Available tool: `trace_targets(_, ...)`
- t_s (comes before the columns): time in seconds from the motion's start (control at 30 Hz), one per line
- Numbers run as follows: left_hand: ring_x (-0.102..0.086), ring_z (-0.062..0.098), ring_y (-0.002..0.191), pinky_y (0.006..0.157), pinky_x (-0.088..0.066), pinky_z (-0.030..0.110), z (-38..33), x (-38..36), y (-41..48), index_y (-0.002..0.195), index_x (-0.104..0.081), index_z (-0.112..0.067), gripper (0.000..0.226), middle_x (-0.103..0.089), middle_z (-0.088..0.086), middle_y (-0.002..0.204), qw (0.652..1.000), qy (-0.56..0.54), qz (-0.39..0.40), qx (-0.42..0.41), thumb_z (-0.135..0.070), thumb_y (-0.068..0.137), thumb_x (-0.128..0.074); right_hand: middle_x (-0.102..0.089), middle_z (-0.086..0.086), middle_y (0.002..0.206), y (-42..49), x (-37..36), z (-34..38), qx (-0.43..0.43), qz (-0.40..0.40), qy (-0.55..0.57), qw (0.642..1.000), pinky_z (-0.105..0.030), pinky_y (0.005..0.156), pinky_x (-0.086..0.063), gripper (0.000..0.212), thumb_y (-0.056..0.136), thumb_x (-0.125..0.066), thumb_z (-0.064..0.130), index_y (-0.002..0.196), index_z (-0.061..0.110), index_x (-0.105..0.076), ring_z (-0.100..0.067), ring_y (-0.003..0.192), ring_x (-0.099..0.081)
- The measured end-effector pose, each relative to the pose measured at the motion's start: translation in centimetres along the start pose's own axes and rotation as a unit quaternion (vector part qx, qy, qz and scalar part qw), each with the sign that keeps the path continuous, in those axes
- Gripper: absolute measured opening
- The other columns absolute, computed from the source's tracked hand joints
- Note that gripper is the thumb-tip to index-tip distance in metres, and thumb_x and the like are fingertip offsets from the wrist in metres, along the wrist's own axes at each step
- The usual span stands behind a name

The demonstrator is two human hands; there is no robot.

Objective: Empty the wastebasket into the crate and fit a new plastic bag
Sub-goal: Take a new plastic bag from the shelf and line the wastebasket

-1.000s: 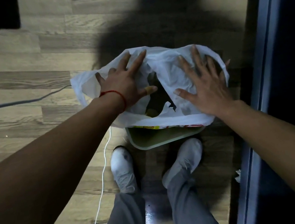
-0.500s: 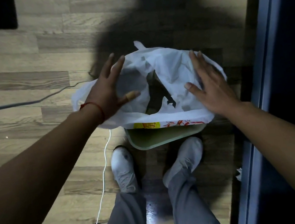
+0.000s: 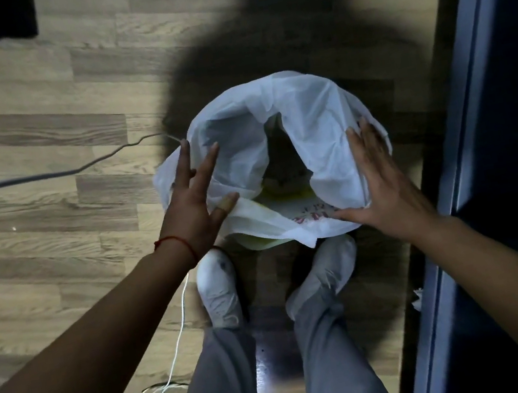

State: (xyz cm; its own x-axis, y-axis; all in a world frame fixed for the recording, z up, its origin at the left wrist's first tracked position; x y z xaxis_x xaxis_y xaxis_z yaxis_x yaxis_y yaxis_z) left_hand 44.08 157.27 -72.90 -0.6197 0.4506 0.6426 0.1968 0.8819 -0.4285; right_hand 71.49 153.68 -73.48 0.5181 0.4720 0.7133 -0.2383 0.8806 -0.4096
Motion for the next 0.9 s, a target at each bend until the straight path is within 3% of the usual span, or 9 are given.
trace_targets(0.07,-0.019,0.004,0.141,0.1,-0.048,0.041,0.4,-0.4,0.2,0.15,-0.013,-0.046,0.093,0.01,-0.004,0.163,0.998,0.054,0.04,0.011,-0.041,0.08,-0.074,0.008,-0.012,0.162,-0.4,0.1,0.0,0.012,-0.004,-0.003,1.0,-0.046,0.117,-0.019,0.116,0.07,-0.06,0.068,0.154,0.018,0.003,-0.025,0.15,0.005)
trace_targets(0.2,-0.03,0.025,0.143,0.085,-0.052,0.037,0.8,-1.4,0.1,0.149,0.001,-0.049,0.117,0.017,-0.01,0.162,0.984,0.129,0.12,0.015,-0.045,0.068,-0.082,0.012,-0.012,0.161,-1.3,-0.7,-0.3,0.011,0.032,-0.026,0.999,-0.046,0.114,-0.023,0.13,0.061,-0.081,0.052,0.153,0.027,0.007,-0.025,0.149,0.006)
trace_targets(0.43,-0.007,0.027,0.15,0.087,-0.052,0.04,0.5,-3.3,-1.1,0.151,0.009,-0.042,0.13,0.031,-0.001,0.158,0.987,0.084,0.132,0.04,-0.029,0.065,-0.087,0.017,-0.016,0.16,-2.0,-2.0,-0.5,0.011,0.04,-0.069,0.997,-0.053,0.113,-0.03,0.129,0.061,-0.074,0.063,0.154,0.021,0.007,-0.032,0.148,-0.001)
trace_targets(0.5,0.002,0.028,0.151,0.098,-0.048,0.041,0.6,-3.7,-1.1,0.152,0.007,-0.04,0.132,0.032,0.001,0.157,0.99,0.061,0.124,0.025,-0.032,0.061,-0.089,0.014,-0.019,0.159,-2.0,-1.8,-0.2,0.02,0.021,-0.079,0.996,-0.052,0.113,-0.03,0.123,0.064,-0.064,0.068,0.154,0.018,0.003,-0.033,0.148,-0.004)
trace_targets(0.57,0.006,0.025,0.151,0.11,-0.034,0.035,0.9,-4.2,-1.1,0.153,0.002,-0.037,0.125,0.029,0.004,0.158,0.993,0.024,0.116,0.022,-0.04,0.064,-0.086,0.013,-0.02,0.159,-2.1,-1.8,-0.1,0.022,0.01,-0.08,0.997,-0.05,0.112,-0.031,0.117,0.067,-0.057,0.071,0.154,0.018,0.001,-0.035,0.147,-0.009)
trace_targets(0.63,0.003,0.022,0.151,0.113,-0.025,0.03,1.0,-4.2,-1.0,0.153,-0.007,-0.034,0.103,0.02,0.007,0.161,0.996,-0.011,0.084,0.036,-0.04,0.077,-0.077,0.013,-0.02,0.159,-2.2,-1.9,0.1,0.022,0.004,-0.072,0.997,-0.05,0.11,-0.034,0.114,0.069,-0.052,0.073,0.154,0.018,0.0,-0.036,0.146,-0.015)
trace_targets(0.9,-0.003,0.023,0.151,0.116,-0.019,0.032,1.3,-3.7,-0.2,0.149,-0.028,-0.036,0.058,-0.004,0.008,0.163,0.993,-0.043,0.016,0.108,-0.022,0.098,-0.052,0.014,-0.019,0.159,-2.0,-1.5,0.7,0.016,-0.019,-0.052,0.998,-0.048,0.11,-0.034,0.112,0.072,-0.058,0.067,0.154,0.017,0.0,-0.016,0.143,0.002)
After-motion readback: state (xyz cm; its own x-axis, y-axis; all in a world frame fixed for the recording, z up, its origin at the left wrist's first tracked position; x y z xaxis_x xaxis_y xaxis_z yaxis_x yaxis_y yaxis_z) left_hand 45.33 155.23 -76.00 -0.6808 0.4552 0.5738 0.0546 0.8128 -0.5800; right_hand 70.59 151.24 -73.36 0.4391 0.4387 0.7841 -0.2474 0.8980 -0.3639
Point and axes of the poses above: each hand's wrist, its own y-axis towards the middle knuckle, its own x-axis out of the back of the hand, z = x × y, the point moved 9 cm from there along y, towards the middle knuckle
